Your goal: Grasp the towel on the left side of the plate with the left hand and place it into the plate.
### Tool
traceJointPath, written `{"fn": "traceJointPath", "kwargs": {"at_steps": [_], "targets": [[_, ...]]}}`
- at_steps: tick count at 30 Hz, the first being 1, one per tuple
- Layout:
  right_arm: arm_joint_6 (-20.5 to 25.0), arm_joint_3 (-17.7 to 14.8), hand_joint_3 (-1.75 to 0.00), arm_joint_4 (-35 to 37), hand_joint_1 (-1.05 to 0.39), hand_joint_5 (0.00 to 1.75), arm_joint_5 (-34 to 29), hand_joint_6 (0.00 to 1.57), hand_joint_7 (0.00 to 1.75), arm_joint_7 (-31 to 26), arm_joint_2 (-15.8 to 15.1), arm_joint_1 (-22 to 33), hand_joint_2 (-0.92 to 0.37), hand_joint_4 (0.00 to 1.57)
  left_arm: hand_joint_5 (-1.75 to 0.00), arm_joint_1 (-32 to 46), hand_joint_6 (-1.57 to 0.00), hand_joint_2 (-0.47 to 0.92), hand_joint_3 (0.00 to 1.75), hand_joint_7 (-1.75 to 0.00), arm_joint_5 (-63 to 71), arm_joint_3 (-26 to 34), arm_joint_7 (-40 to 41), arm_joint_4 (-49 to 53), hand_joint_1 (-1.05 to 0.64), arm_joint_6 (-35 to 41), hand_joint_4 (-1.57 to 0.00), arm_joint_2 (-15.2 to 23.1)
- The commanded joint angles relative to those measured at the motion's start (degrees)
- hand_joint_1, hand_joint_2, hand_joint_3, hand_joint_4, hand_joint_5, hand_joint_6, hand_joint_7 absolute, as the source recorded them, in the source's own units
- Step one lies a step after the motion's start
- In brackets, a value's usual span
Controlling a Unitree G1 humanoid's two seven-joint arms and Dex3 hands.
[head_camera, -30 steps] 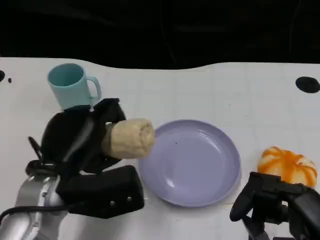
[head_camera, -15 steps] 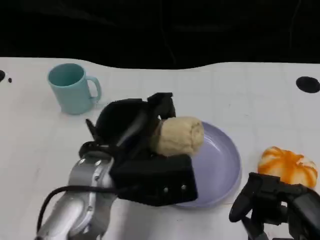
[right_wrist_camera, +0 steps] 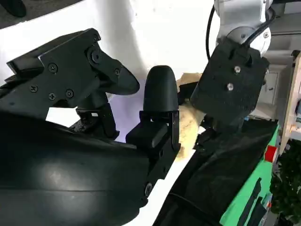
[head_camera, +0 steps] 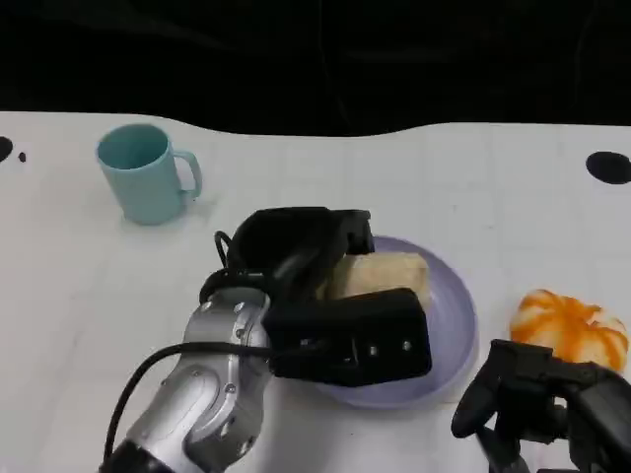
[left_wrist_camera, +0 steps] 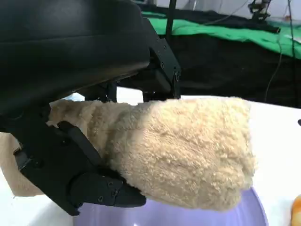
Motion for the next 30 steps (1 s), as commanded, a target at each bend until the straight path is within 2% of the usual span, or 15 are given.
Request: {"fn": "traceJointPath", "kwargs": {"at_steps": [1,2,3,4,5,8,10,14,18,23,30], "targets": [[-0.5,0.0,-1.03,-0.4,-0.11,1.68,0.3,0.68,1.35,0.2,-0.5,0.4,-0.59,0.75,-1.51,-1.5,-0.70,0.92,0.19,-0.30,-2.5,0.2,-4.6,-0.5,-0.32,2.4,-0.58,-0.8],[-0.4,0.0,-1.03,-0.5,-0.11,1.67,0.2,0.68,1.35,0.2,-0.6,0.3,-0.59,0.75,-1.47,-1.5,-0.66,0.92,0.19,-0.25,-2.7,0.2,-5.6,-0.9,-0.33,3.1,-0.55,-0.8],[-0.2,0.0,-1.03,-0.6,-0.11,1.67,0.2,0.68,1.35,0.2,-0.6,0.3,-0.59,0.75,-1.35,-1.4,-0.52,0.92,0.18,-0.14,-2.8,0.1,-6.2,-1.2,-0.38,3.4,-0.46,-0.8],[-0.1,0.0,-1.03,-0.7,-0.11,1.67,0.3,0.68,1.35,0.1,-0.5,0.3,-0.59,0.75,-1.23,-1.3,-0.45,0.92,0.17,-0.09,-2.7,-0.1,-6.8,-1.6,-0.41,3.5,-0.42,-0.4],[0.0,-0.1,-1.03,-0.7,-0.10,1.67,0.4,0.68,1.35,0.2,-0.4,0.3,-0.59,0.74,-1.01,-1.2,-0.37,0.92,0.19,-0.04,-2.6,-0.2,-7.1,-1.9,-0.47,3.5,-0.34,-0.2],[-0.2,-0.2,-1.02,-0.7,-0.10,1.67,0.5,0.68,1.35,0.3,-0.5,0.4,-0.59,0.74,-0.65,-0.7,-0.21,0.92,0.23,-0.01,-2.5,-0.6,-8.9,-3.4,-0.60,4.1,-0.11,0.4],[-0.5,-0.3,-1.02,-0.4,-0.10,1.67,0.4,0.68,1.35,0.3,-0.6,0.4,-0.60,0.74,-0.57,-0.4,-0.17,0.92,0.23,0.00,-2.7,-0.6,-9.8,-4.3,-0.65,4.3,-0.05,0.9],[-0.6,-0.2,-1.02,-0.3,-0.11,1.68,0.5,0.68,1.35,0.4,-0.4,0.4,-0.60,0.74,-0.53,0.1,-0.14,0.92,0.25,0.00,-3.6,-0.2,-11.8,-6.1,-0.74,4.2,-0.03,2.4],[-0.5,0.1,-1.02,-0.5,-0.11,1.68,0.0,0.68,1.36,0.3,-0.5,0.2,-0.60,0.75,-0.56,1.0,-0.16,0.92,0.25,-0.01,-4.4,0.6,-13.6,-9.1,-0.77,3.9,-0.08,4.7],[-0.3,0.4,-1.04,-0.5,-0.10,1.68,-0.1,0.68,1.36,0.1,-0.2,-0.1,-0.59,0.75,-0.60,3.1,-0.23,0.92,0.18,-0.04,-5.9,3.2,-16.0,-15.7,-0.75,4.1,-0.15,8.0],[-0.5,0.5,-1.05,-0.4,-0.10,1.66,-0.4,0.68,1.37,0.0,-0.3,-0.4,-0.58,0.75,-0.64,5.9,-0.30,0.92,0.21,-0.07,-8.7,7.9,-20.2,-24.5,-0.69,4.3,-0.22,13.2]]}}
